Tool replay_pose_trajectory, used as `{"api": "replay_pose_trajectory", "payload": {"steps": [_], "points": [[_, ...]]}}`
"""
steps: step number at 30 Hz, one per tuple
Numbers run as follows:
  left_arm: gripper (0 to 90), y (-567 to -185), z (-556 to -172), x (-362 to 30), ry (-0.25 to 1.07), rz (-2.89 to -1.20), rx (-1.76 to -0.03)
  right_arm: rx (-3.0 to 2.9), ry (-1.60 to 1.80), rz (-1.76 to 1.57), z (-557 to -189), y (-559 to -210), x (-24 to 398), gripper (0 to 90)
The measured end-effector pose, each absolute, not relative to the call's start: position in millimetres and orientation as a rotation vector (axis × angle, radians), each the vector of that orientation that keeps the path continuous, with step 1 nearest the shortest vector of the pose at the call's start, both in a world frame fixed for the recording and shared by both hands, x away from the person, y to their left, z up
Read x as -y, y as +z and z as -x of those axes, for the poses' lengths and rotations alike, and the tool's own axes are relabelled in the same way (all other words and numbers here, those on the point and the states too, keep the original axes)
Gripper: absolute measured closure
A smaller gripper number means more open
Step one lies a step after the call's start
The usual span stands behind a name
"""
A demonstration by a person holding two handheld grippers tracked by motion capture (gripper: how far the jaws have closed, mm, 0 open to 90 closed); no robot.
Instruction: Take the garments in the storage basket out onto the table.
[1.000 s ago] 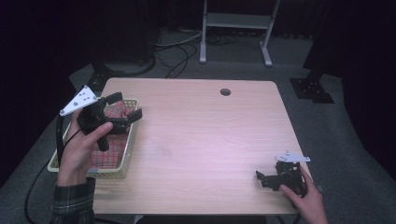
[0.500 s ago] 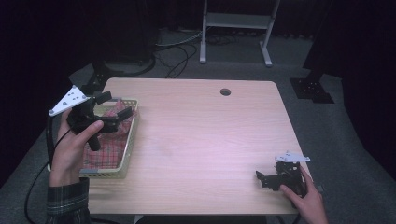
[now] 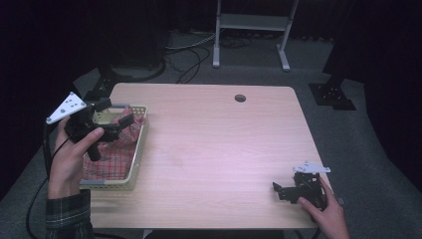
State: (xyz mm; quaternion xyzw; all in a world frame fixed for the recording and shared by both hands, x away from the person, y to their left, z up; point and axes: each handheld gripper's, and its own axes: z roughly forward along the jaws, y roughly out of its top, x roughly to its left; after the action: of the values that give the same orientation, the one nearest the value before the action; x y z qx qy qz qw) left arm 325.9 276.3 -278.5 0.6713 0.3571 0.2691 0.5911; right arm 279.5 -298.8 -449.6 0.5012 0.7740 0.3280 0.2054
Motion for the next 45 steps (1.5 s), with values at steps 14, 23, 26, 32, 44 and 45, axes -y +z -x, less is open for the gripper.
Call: {"api": "replay_pose_trajectory", "payload": {"steps": [14, 23, 26, 32, 44, 45], "points": [[1.8, -282, -325, -293, 0.651, -1.574, -0.872, -2.157, 0.914, -1.398, -279, -450, 299, 0.0], [1.8, -285, -327, -298, 0.661, -1.588, -0.9, -2.157, 0.914, -1.397, -279, -450, 299, 0.0], [1.8, -287, -327, -300, 0.664, -1.59, -0.912, -2.157, 0.914, -1.397, -279, -450, 299, 0.0], [1.8, -290, -329, -304, 0.674, -1.596, -0.941, -2.157, 0.914, -1.398, -279, -450, 299, 0.0], [1.8, -298, -333, -312, 0.681, -1.61, -0.997, -2.157, 0.914, -1.397, -279, -450, 299, 0.0], [1.8, -299, -333, -312, 0.683, -1.613, -1.003, -2.157, 0.914, -1.397, -279, -450, 299, 0.0]]}}
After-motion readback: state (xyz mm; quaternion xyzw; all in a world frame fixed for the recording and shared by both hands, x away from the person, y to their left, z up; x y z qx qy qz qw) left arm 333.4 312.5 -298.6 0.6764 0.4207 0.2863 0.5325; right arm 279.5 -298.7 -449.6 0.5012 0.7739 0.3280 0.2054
